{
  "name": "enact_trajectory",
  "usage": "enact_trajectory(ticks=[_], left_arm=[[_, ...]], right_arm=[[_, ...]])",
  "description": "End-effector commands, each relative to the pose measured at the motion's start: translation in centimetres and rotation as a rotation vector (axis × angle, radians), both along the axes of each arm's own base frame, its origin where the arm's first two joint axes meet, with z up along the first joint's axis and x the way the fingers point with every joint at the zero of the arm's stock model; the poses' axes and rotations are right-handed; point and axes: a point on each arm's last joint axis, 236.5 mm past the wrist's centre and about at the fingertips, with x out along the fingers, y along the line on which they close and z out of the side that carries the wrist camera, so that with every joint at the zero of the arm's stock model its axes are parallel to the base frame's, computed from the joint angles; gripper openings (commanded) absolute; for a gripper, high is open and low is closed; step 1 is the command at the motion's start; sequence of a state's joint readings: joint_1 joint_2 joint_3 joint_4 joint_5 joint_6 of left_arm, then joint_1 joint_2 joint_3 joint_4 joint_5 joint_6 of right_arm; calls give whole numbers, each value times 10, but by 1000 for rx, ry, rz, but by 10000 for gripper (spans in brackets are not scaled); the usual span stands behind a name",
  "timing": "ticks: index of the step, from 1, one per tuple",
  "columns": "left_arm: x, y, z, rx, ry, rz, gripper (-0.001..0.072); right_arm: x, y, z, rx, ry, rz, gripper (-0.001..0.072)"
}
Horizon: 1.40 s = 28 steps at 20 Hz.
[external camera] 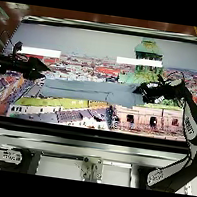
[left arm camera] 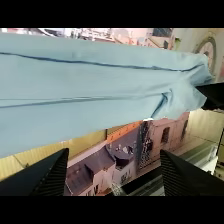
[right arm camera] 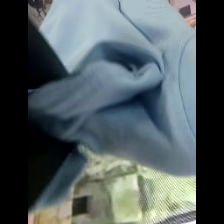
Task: Fold the shirts.
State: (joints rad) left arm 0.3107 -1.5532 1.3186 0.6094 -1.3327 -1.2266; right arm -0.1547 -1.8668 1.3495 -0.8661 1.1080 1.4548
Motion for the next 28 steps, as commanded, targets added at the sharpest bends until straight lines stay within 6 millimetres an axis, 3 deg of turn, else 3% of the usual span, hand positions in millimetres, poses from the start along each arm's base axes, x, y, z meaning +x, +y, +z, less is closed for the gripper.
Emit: enact_trajectory(ticks=[1,2,3,5,6,8,11,15,17,21,25,28], left_arm=[[5,-20,14,-31,-68,-37,655],[8,-25,14,-25,-77,-35,648],[11,-30,13,-18,-86,-35,570],[16,-45,10,-6,-101,-43,124],[19,-58,6,0,-105,-55,40],[19,-91,-7,7,-98,-100,38],[10,-161,-41,10,-65,-189,37],[-15,-266,-68,-45,-45,-257,37],[-30,-303,-76,-29,-64,-285,37],[-62,-365,-80,-41,-90,-312,36],[-100,-425,-90,-181,46,-286,36],[-102,-448,-91,-246,81,-280,36]], right_arm=[[2,-1,-11,-7,19,-29,66],[2,-2,-7,-5,13,-27,75],[3,-3,0,-4,-4,-7,71],[6,-2,25,-2,-54,37,70],[8,-2,44,-7,-89,54,70],[11,0,87,-10,-164,75,70],[-2,6,152,-17,-260,115,71],[-44,17,216,-4,-299,182,71],[-68,23,241,2,-300,212,71],[-102,29,276,-1,-314,229,70],[-113,26,293,-32,-339,194,71],[-114,26,295,-30,-337,181,71]])
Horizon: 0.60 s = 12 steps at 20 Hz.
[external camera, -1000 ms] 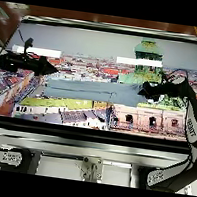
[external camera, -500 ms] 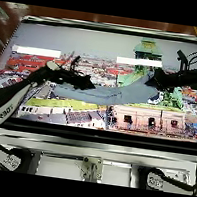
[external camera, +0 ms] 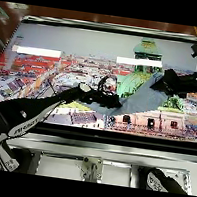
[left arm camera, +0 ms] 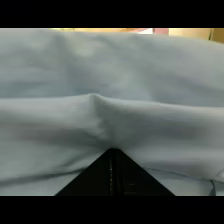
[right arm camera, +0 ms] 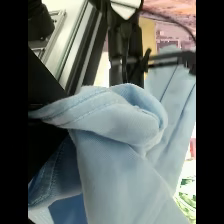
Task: Fold the shirts.
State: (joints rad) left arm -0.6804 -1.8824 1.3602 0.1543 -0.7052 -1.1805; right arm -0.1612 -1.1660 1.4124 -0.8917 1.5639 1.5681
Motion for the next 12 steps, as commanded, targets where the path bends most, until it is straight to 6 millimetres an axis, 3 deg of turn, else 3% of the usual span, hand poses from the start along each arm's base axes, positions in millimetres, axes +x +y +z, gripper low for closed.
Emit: enact_trajectory(ticks=[1,4,6,8,10,12], left_arm=[[0,-25,4,-74,37,30,35],[38,12,19,-44,-51,61,32],[68,55,39,4,-150,65,32],[102,111,73,51,-258,108,32],[135,176,121,75,-351,219,32],[153,243,179,66,-441,328,34]], right_arm=[[-4,-1,6,-4,-3,-20,71],[7,6,3,-13,-29,-25,70],[17,31,-6,-14,-42,21,70],[30,73,-21,-1,-59,82,71],[40,125,-45,10,-69,149,71],[48,176,-79,16,-67,196,71]])
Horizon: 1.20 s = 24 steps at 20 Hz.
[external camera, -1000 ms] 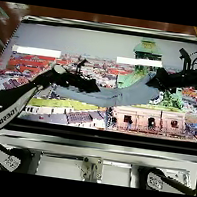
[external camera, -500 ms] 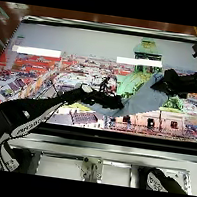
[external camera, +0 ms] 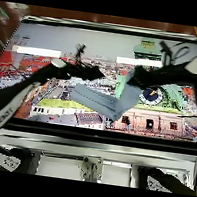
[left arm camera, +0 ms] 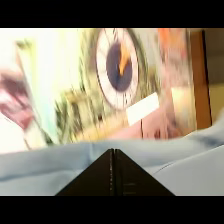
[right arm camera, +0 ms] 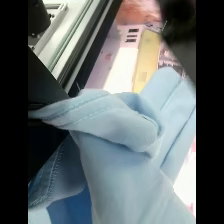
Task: Fold the shirts.
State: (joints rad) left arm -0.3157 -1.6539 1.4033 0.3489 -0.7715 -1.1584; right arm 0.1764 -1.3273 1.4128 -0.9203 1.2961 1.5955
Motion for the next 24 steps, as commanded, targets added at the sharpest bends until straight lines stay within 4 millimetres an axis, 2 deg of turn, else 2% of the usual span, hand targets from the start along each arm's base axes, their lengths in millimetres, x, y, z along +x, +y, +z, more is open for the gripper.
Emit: enact_trajectory(ticks=[1,3,4,6,8,9,10,11,14,16,18,21,24], left_arm=[[23,115,83,36,-157,148,34],[7,163,126,38,-219,169,35],[-7,180,142,49,-248,158,35],[-37,206,167,80,-297,124,35],[-61,222,179,120,-312,109,35],[-69,226,179,145,-312,100,35],[-75,227,177,172,-308,87,35],[-79,227,172,198,-297,71,36],[-81,224,154,223,-260,52,35],[-84,221,137,212,-217,42,35],[-87,220,120,202,-172,37,36],[-90,219,104,202,-147,24,35],[-92,218,101,199,-137,21,35]], right_arm=[[18,89,-55,12,-32,58,71],[20,133,-97,47,9,56,71],[20,152,-114,84,50,39,71],[17,186,-142,176,127,4,71],[13,207,-162,249,194,-10,79],[13,214,-169,281,227,-31,178],[14,218,-171,313,252,-51,450],[16,221,-167,347,249,-48,622],[11,210,-154,372,264,20,617],[-4,188,-152,323,320,89,617],[-17,149,-159,184,355,148,617],[-26,57,-168,-130,368,180,618],[-37,-63,-171,-475,439,164,619]])
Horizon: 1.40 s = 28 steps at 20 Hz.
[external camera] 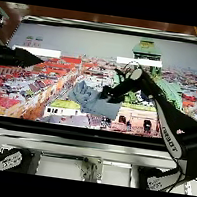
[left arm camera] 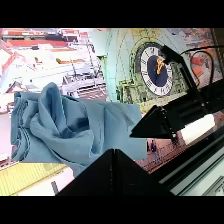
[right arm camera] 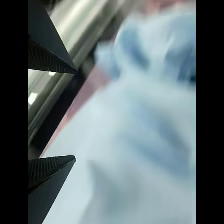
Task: Fold the shirts.
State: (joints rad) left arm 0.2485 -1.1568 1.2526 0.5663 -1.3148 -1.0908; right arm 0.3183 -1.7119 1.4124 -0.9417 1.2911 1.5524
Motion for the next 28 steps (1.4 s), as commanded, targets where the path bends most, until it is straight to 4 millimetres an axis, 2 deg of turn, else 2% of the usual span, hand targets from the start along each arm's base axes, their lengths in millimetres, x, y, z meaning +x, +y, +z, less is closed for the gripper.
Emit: enact_trajectory(ticks=[1,2,4,8,12,13,14,15,16,18,20,22,23,25,28], left_arm=[[-3,0,-7,1,18,-7,36],[-3,0,-8,1,19,-7,35],[-3,-1,-8,0,19,-7,35],[-3,-1,-8,-10,33,3,36],[-3,-1,-7,-19,45,11,36],[-3,-1,-7,-23,51,16,36],[-3,-1,-7,-26,55,20,36],[-3,-1,-7,-26,56,20,36],[-3,-1,-7,-26,56,20,36],[-3,-1,-8,-27,57,21,36],[-3,-1,-11,-29,63,22,36],[-4,-3,-16,-34,77,21,36],[-6,-6,-20,-36,86,14,36],[-10,-15,-27,-38,106,-9,36],[-17,-28,-35,-39,128,-43,36]], right_arm=[[-23,-134,-8,-381,111,25,619],[-26,-137,-12,-340,146,-20,621],[-22,-119,-24,-208,166,-124,627],[-2,-86,-60,-85,102,-303,627],[13,-49,-77,12,97,-401,624],[15,-37,-77,50,96,-401,577],[16,-25,-74,92,84,-384,365],[22,-16,-67,135,43,-362,58],[30,-7,-52,193,-23,-320,69],[59,1,0,286,-195,-256,69],[87,1,70,351,-318,-248,69],[111,-13,135,406,-390,-283,69],[120,-26,159,422,-414,-296,68],[129,-62,183,415,-411,-333,69],[132,-140,188,329,-385,-410,69]])
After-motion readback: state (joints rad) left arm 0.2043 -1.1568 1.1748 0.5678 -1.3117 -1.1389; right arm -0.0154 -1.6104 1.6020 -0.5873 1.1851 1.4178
